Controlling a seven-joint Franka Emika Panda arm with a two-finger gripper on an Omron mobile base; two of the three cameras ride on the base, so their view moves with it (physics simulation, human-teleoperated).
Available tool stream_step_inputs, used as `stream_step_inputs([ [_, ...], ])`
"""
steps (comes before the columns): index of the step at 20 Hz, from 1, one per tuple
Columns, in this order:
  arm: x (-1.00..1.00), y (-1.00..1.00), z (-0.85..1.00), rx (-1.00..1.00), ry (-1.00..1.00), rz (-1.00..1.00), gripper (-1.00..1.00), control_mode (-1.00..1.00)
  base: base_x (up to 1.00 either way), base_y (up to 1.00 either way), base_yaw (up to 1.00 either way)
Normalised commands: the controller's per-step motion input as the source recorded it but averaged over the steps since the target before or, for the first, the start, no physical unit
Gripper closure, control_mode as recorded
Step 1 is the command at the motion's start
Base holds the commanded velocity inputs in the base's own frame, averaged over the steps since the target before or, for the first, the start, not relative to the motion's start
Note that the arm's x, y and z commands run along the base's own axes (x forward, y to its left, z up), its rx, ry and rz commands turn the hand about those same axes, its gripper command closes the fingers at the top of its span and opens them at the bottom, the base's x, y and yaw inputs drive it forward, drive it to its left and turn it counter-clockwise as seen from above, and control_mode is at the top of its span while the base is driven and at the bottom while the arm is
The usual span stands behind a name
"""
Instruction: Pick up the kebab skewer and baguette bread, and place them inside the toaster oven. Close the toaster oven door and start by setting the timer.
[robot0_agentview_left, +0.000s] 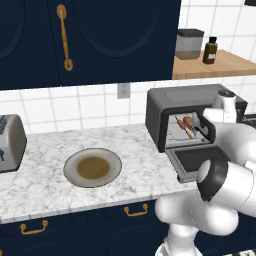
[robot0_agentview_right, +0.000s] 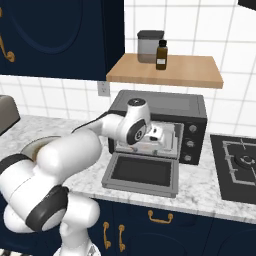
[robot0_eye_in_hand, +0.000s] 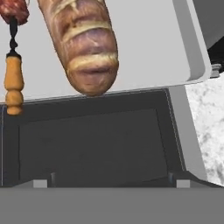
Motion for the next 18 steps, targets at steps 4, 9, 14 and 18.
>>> stream_step_inputs([
  [4, -0.46, 0.0, -0.06, 0.07, 0.09, -0.24, -1.0, -1.0, 0.0, 0.0, 0.0],
  [9, -0.12, 0.0, -0.23, 0.07, 0.03, -0.18, -1.0, -1.0, 0.0, 0.0, 0.0],
  [14, 0.07, -0.04, -0.36, 0.1, 0.0, -0.08, -1.0, -1.0, 0.0, 0.0, 0.0],
  [18, 0.18, 0.0, -0.32, 0.07, 0.0, -0.08, -1.0, -1.0, 0.0, 0.0, 0.0],
])
